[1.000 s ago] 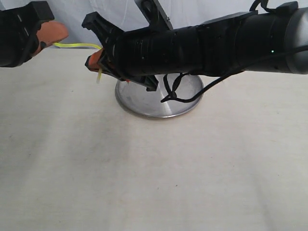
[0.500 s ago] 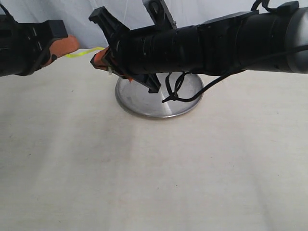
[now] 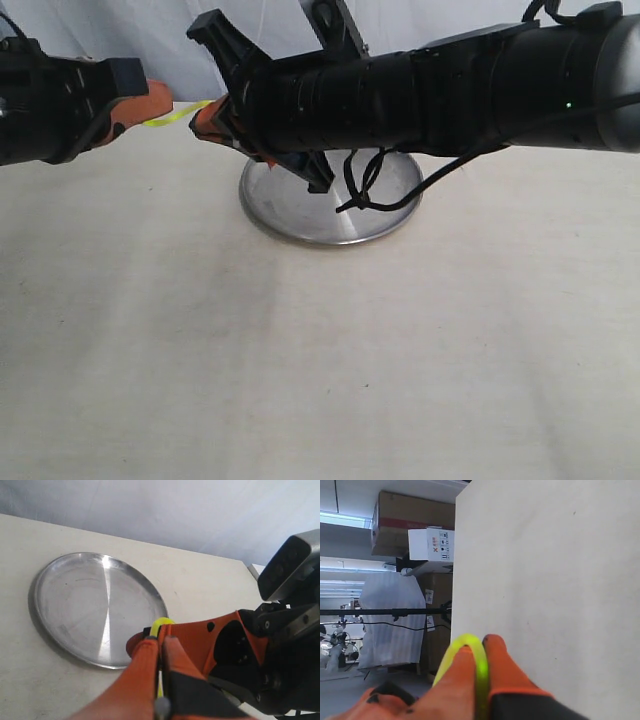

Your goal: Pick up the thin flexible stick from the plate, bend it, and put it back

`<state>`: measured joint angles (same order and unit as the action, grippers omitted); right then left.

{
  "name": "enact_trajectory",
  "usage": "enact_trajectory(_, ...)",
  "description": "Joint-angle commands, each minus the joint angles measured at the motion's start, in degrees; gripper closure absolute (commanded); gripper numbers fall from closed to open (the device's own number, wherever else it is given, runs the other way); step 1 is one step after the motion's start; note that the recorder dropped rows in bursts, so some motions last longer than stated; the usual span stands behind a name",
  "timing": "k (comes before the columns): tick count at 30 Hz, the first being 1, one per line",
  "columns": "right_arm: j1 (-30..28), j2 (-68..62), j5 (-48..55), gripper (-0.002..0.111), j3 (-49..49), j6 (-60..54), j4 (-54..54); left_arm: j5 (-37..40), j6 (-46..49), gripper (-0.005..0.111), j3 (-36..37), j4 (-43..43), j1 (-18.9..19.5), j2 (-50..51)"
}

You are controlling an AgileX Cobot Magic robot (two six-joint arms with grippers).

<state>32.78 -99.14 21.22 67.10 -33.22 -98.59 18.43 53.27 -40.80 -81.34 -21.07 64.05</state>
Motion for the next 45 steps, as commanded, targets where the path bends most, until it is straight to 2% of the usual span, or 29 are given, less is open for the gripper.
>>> enact_trajectory(1, -0.12, 0.62, 0.70, 0.108, 0.56, 0.70, -1.36, 4.23, 2.18, 0.107, 0.56, 0.16, -0.80, 0.57)
enact_trajectory(15, -0.12, 0.62, 0.70, 0.108, 0.56, 2.40, -1.36, 5.67, 4.33, 0.107, 0.56, 1.92, -0.80, 0.57)
enact_trajectory(37, -0.12, 0.62, -0.52, 0.108, 0.56, 3.17, -1.36, 7.06, 4.33, 0.107, 0.56, 9.58, -0.80, 0.61)
enact_trajectory(45, -0.12, 0.62, -0.52, 0.108, 0.56, 3.17, -1.36, 9.15, 4.33, 0.107, 0.56, 13.08, -0.80, 3.48)
